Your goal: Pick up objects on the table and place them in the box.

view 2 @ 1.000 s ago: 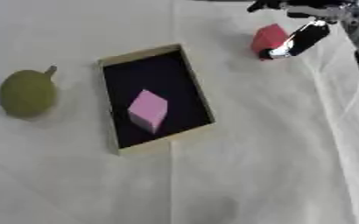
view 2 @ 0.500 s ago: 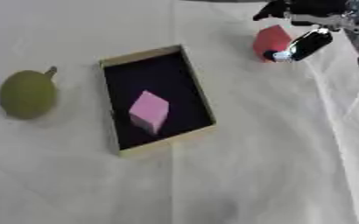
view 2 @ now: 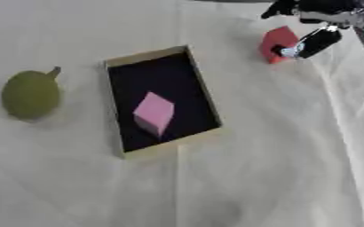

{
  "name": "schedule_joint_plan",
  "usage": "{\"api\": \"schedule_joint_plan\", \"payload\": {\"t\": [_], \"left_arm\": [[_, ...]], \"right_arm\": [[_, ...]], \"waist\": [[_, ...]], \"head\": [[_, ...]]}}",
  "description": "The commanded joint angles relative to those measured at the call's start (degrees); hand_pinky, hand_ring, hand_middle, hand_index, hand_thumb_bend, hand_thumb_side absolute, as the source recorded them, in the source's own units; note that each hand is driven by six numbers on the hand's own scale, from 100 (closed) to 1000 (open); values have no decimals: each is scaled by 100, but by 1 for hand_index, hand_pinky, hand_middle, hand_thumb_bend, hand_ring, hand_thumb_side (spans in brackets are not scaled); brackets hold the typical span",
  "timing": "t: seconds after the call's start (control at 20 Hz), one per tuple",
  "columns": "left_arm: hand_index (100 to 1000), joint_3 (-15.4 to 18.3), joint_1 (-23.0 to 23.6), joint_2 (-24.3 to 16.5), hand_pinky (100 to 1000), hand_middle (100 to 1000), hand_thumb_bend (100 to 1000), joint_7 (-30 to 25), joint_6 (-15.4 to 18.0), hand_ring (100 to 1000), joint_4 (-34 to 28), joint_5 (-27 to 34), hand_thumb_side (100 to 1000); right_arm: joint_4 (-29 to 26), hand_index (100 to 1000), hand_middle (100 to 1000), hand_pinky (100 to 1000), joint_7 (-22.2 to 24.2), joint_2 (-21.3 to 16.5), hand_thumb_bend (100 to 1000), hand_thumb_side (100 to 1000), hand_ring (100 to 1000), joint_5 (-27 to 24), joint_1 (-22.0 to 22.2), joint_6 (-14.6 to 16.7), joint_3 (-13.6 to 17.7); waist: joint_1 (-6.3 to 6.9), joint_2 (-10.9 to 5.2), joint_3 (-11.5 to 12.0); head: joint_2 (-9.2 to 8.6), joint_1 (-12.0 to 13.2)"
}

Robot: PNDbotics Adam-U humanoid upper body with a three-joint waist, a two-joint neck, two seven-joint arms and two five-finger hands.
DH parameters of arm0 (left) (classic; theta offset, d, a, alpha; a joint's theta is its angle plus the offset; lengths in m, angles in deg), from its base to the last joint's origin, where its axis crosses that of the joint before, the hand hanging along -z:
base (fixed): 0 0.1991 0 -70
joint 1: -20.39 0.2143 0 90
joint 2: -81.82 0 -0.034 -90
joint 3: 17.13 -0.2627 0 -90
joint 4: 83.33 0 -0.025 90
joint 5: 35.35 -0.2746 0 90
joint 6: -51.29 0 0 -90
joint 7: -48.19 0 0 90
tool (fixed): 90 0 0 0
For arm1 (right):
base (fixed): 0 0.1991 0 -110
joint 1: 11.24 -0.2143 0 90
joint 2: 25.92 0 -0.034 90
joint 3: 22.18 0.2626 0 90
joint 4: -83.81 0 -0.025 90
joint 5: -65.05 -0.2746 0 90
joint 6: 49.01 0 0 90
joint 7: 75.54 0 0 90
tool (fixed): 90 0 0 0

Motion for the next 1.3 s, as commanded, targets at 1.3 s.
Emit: {"api": "schedule_joint_plan", "payload": {"t": [1.3], "left_arm": [[822,-49,-413,-486,757,768,100,186,416,835,74,38,672]], "right_arm": [[317,975,910,908,-259,-368,435,731,979,459,-130,625,82]], "waist": [[91,-229,-32]], "head": [[48,81]]}}
